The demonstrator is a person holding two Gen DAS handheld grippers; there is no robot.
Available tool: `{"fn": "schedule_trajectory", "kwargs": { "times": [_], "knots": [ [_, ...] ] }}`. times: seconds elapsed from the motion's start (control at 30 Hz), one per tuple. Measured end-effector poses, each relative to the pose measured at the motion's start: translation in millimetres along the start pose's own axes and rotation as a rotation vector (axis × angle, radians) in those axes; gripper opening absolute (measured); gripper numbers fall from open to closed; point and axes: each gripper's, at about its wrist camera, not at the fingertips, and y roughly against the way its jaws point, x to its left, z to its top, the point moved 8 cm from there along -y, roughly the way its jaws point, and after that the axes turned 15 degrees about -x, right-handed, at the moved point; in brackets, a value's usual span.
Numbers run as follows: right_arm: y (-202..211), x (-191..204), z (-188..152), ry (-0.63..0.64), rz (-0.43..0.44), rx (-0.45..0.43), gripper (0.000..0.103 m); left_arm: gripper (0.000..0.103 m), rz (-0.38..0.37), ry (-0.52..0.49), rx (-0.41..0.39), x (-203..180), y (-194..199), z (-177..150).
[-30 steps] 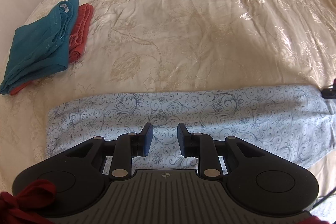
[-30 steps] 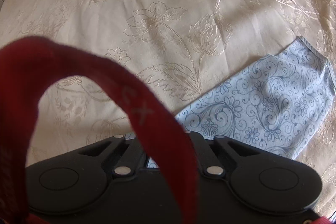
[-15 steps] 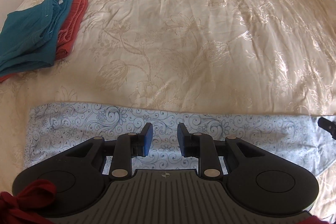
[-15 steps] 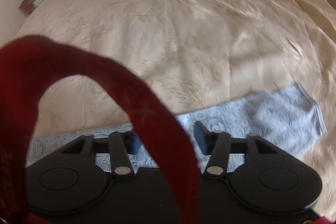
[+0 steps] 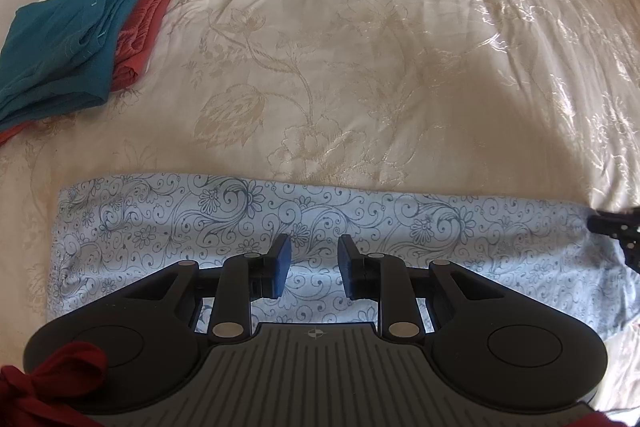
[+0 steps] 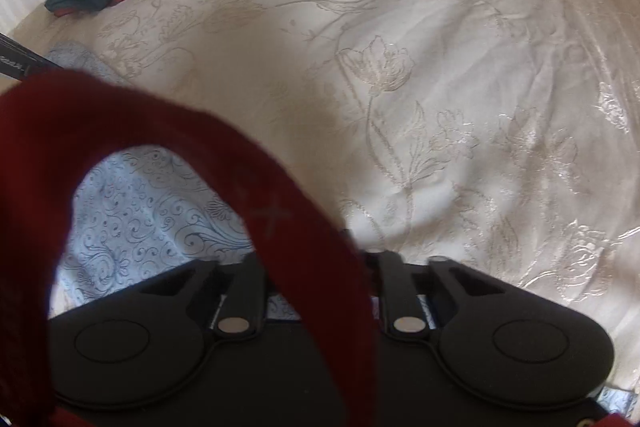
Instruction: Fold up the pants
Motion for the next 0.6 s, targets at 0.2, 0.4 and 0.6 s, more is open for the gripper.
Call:
{"fn": "schedule_trajectory", "kwargs": {
  "times": [0.2,0.4,0.6],
  "knots": [
    [21.9,13.9,-4.8,0.101,0.021,-0.035,0.007,0.025,-0.054,0.074,0.022,-10.4,-5.5,10.0],
    [39.7,21.4,-20.4,0.1,0.003,-0.059,0.007,0.025,-0.124,0.148,0.057,-25.8,-14.8,18.9],
    [39.7,19.5,-20.4,0.085,-0.019,-0.073,0.007,0.025,-0.161,0.227,0.104,-28.0,-23.6,20.8]
  ]
}}
